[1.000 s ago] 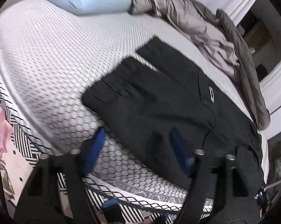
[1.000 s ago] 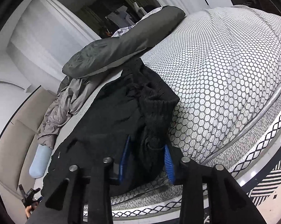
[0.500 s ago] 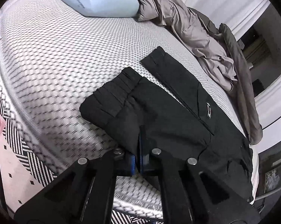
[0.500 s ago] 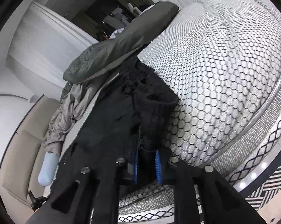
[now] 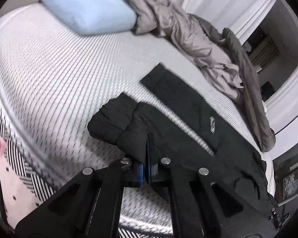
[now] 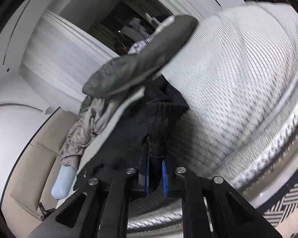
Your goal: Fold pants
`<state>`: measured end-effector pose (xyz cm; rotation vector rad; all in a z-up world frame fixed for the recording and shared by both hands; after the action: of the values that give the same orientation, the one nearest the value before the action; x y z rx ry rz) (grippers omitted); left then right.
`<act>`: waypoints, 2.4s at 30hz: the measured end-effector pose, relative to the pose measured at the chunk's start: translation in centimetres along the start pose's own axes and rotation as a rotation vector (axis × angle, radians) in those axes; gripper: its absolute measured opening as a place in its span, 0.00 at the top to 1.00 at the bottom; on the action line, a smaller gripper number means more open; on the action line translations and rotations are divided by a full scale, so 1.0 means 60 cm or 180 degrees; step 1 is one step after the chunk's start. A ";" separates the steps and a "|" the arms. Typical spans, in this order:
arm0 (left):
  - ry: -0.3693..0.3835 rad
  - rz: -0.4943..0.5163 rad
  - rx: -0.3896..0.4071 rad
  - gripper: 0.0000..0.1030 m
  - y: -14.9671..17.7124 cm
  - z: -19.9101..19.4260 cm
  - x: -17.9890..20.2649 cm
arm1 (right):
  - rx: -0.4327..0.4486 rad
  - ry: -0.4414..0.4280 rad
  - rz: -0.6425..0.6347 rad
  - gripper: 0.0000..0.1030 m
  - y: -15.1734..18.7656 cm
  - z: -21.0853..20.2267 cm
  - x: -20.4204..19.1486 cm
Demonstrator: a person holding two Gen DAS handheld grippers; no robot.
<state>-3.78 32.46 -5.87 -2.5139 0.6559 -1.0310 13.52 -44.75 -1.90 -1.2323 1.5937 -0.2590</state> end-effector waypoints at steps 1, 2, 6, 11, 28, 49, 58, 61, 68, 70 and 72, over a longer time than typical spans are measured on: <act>0.0009 0.0034 0.0031 1.00 -0.014 0.000 0.014 | 0.0067 -0.0011 -0.0049 0.91 -0.018 0.003 -0.017; 0.0021 0.0058 0.0050 1.00 -0.026 0.001 0.026 | 0.0116 -0.0008 -0.0094 0.91 -0.034 0.008 -0.030; 0.0099 0.0113 0.0097 1.00 -0.090 0.020 0.084 | 0.0256 0.0032 -0.0155 0.91 -0.102 0.041 -0.066; 0.0035 0.0202 0.0111 1.00 -0.179 0.095 0.155 | 0.0202 0.0265 -0.0397 0.91 -0.195 0.152 -0.104; -0.0371 0.0288 0.0154 0.29 -0.263 0.326 0.222 | -0.0119 0.0984 -0.0626 0.33 -0.239 0.438 -0.117; 0.0531 -0.0378 -0.0664 0.33 0.044 0.281 0.192 | -0.0696 0.0072 -0.0074 0.15 0.045 0.276 -0.120; 0.0279 -0.0109 -0.0545 0.34 0.037 0.322 0.226 | -0.0708 0.0492 -0.0284 0.15 0.046 0.303 -0.088; 0.0168 0.0119 -0.0507 0.34 0.046 0.317 0.239 | -0.0715 0.0541 -0.0313 0.15 0.046 0.311 -0.090; 0.0055 0.0195 -0.0468 0.34 0.049 0.321 0.248 | -0.0698 0.0495 -0.0224 0.15 0.036 0.353 -0.096; 0.0047 0.0184 -0.0457 0.34 0.046 0.324 0.250 | -0.0704 0.0474 -0.0240 0.15 0.035 0.361 -0.100; 0.0061 0.0131 -0.0443 0.38 0.039 0.330 0.252 | -0.0719 0.0428 -0.0251 0.15 0.036 0.361 -0.101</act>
<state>19.38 25.15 -11.81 -2.5994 0.8073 -1.0288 29.43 -30.29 -8.91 -1.4798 1.7277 -0.2198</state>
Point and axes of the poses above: each gripper's, at about its wrist camera, not at the fingertips, and z roughly the way its jaws point, x to its right, y to its underside, the point moved 8 cm from there along z, roughly the way its jaws point, and after that the axes turned 9 degrees about -z, right-handed, at the moved point
